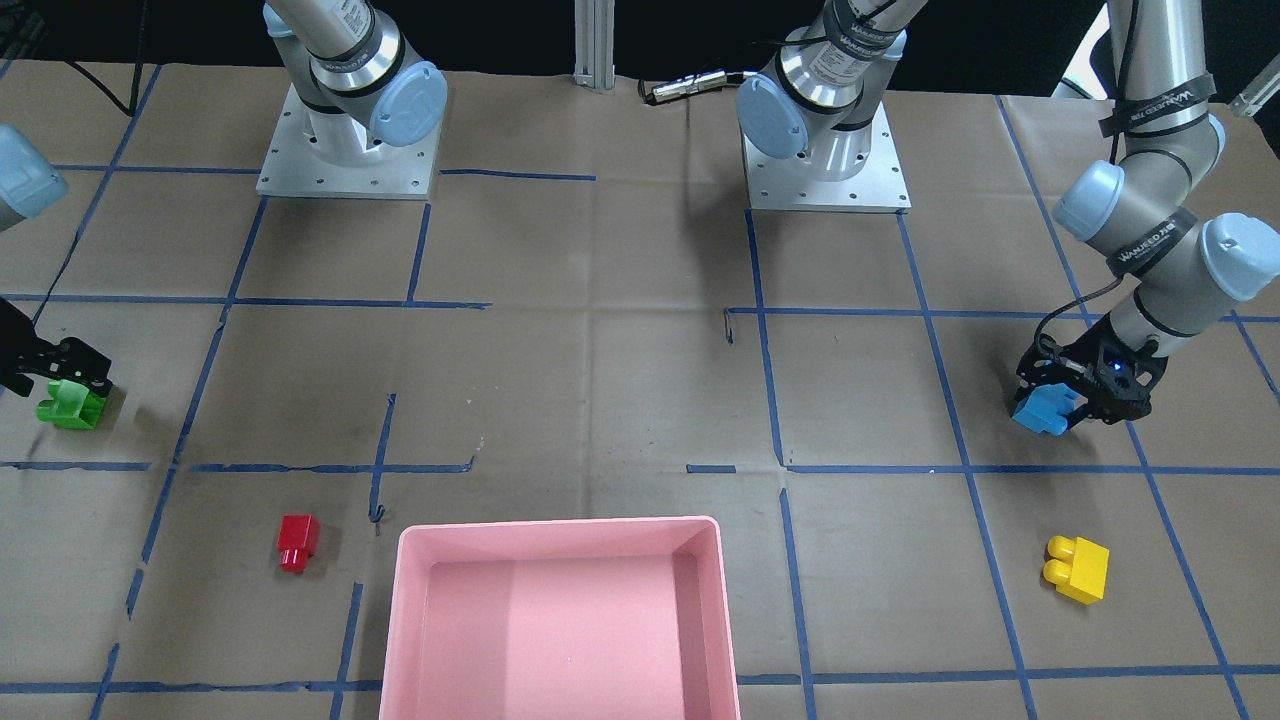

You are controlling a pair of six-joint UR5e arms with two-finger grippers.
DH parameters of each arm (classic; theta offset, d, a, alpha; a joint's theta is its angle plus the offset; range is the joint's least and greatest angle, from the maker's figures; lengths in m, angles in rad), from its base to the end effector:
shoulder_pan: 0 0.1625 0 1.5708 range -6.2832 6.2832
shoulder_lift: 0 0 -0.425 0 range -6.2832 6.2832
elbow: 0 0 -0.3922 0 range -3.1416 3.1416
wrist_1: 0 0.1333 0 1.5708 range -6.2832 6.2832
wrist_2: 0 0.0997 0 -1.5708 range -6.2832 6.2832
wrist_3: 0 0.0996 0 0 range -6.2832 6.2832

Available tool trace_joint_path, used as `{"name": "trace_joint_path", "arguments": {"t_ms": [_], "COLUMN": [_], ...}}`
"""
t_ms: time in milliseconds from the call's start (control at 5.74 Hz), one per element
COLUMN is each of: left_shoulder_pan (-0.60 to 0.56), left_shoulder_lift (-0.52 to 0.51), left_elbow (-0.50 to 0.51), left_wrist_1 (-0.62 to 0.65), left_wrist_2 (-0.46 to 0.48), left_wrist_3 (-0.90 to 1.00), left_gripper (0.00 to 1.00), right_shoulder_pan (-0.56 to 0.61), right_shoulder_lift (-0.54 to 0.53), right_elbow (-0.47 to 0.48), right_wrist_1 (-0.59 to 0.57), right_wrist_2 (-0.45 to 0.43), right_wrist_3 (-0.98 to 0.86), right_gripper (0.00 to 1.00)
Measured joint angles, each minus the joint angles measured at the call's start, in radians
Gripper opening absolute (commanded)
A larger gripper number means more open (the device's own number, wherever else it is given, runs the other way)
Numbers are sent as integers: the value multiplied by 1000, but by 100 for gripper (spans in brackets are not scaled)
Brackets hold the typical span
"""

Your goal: Put all blocks into box

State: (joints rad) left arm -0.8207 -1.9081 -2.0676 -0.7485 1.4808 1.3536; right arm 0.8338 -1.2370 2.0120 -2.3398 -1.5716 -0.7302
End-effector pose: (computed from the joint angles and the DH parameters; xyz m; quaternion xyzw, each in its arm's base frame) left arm 0.2386 -0.4647 0.1727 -0.2966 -0.9539 0.0361 0.0274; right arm -0.2498 -0.4735 0.1894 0.0034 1.0000 0.0025 0.0017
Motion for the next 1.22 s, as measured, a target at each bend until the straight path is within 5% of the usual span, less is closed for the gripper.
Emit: {"name": "trace_joint_path", "arguments": {"t_ms": [697,1045,1220], "left_shoulder_pan": [-33,-127,-200], "left_shoulder_lift": [36,58,51], "left_elbow": [110,348,480], "left_wrist_1": [-36,-262,-393], "left_wrist_2": [8,11,11], "left_wrist_3": [-56,-165,-262], "left_gripper": [26,24,24], "right_shoulder_pan": [-5,-5,-5], "right_shoulder_lift": [16,23,23], "right_elbow": [-2,-4,-4], "right_wrist_1": [-10,-25,-27], "right_wrist_2": [-17,-18,-18], "right_wrist_3": [0,0,0], "right_gripper": [93,86,68]}}
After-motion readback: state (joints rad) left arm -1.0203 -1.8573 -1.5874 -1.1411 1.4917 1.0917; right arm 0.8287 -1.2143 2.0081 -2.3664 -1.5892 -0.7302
